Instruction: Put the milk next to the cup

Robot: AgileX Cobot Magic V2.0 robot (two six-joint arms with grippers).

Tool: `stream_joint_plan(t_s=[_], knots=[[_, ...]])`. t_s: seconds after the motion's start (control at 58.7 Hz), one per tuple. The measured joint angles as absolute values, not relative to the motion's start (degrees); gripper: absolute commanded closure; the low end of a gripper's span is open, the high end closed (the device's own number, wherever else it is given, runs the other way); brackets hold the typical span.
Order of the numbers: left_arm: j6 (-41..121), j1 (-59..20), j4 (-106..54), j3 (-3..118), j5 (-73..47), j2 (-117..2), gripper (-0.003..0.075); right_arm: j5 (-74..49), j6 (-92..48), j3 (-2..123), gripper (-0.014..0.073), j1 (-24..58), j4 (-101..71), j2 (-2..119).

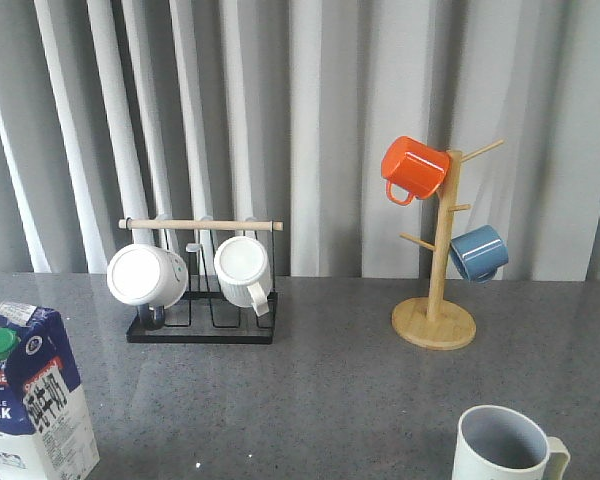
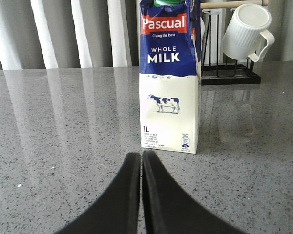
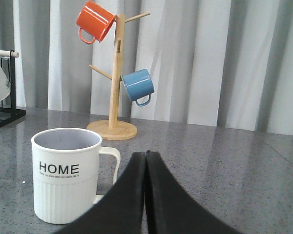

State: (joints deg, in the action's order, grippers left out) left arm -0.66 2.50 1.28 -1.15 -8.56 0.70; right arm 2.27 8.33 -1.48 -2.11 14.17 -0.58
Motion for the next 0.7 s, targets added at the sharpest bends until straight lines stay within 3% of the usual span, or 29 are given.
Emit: stream_joint_plan(t_s=[0.699], knots=[[-0.7, 2.5, 1.3, -1.2, -8.6, 0.7, 0.0726, 2.3, 8.4, -1.5, 0.0603, -2.1, 13.3, -0.6]])
